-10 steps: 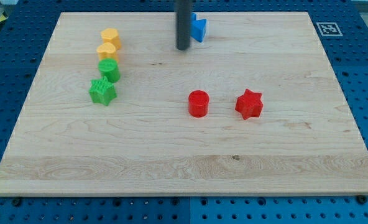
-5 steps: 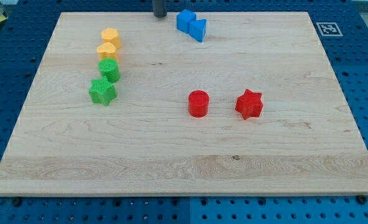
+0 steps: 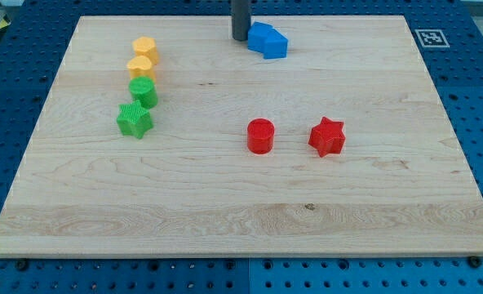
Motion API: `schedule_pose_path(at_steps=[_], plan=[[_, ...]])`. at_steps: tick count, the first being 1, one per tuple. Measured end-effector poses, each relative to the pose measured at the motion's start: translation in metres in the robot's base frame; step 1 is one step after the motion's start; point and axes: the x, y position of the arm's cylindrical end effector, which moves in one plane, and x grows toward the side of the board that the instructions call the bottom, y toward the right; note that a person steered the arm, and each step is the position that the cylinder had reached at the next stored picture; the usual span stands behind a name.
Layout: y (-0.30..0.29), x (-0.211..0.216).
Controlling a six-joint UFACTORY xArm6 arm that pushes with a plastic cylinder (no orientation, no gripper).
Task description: Move both the blue blocks towards the bottom
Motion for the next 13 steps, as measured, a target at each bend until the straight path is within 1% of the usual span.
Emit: schedule_pose_path(at_steps=[5,6,7,8,9,10,11,13], plan=[[0.149,0.016],[0.166,0.024],[0.168,0.043],[0.146,0.062],[0.128,0.069],[0.126,0.064],[0.102,0.064],[0.071,0.099]])
